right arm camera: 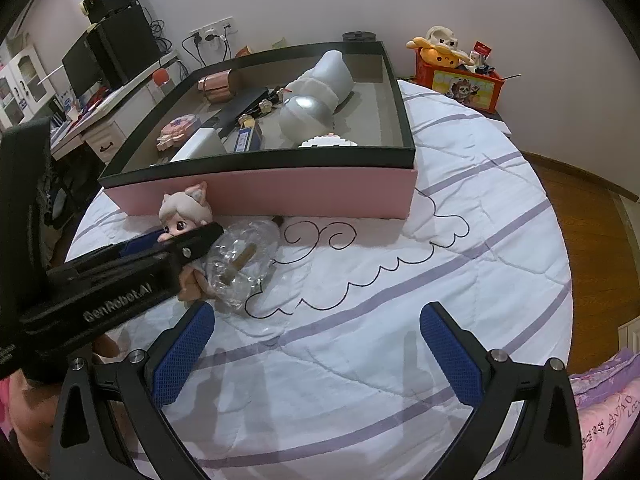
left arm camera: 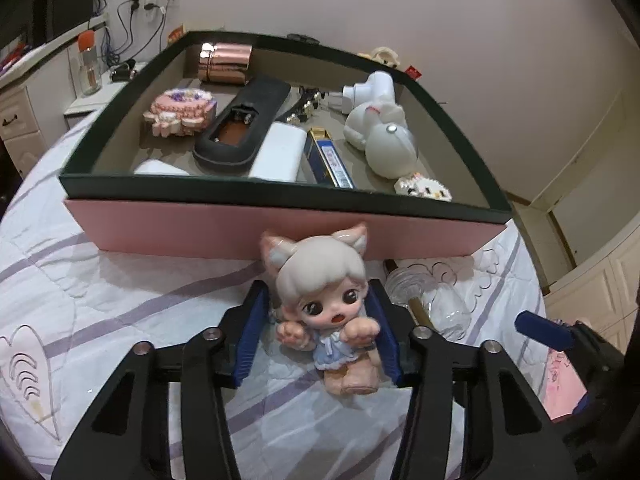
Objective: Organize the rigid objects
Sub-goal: 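Grasp the cat-eared doll figure with the left tool while the right tool grasps the glass bottle, then carry the doll and glass bottle into the tray and open both tools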
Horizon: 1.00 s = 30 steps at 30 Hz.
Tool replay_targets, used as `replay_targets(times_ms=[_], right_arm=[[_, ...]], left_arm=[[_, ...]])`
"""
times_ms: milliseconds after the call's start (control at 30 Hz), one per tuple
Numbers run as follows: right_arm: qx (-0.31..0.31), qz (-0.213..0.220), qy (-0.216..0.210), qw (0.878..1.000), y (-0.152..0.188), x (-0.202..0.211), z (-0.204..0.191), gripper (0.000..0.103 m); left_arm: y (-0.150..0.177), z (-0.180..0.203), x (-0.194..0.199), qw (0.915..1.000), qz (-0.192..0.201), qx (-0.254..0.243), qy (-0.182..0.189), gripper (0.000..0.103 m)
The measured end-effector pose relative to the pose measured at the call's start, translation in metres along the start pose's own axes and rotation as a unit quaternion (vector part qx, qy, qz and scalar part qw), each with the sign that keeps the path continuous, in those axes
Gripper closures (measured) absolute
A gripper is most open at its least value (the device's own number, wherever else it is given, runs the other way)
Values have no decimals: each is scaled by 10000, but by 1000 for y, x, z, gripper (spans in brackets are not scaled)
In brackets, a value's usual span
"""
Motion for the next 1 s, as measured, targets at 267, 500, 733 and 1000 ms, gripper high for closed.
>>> replay_targets(times_ms=[267,500,733,1000], right_arm=[[-89,46,-60,9999,-2,-8,-5,0],[-7,80,-98,9999,-7,-26,-20,1],[312,179,107,9993,-14,-42,-34,37],[285,227,-170,9992,-10,-27,-38,70]], left_arm=[[2,-17,15,9997,63,113,-198,59],[3,-33,34,9989,187,162,-402,59],[10,-46,50,9980,216,205,-555,59],[19,-45,73,9977,312,224,-554,59]])
Point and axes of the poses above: each gripper's, at about its wrist camera, not at the fingertips, and x roughly against the way its jaws point, z to its right, y to its underside, the point moved 4 cm from there along -x, roughly the way its jaws point
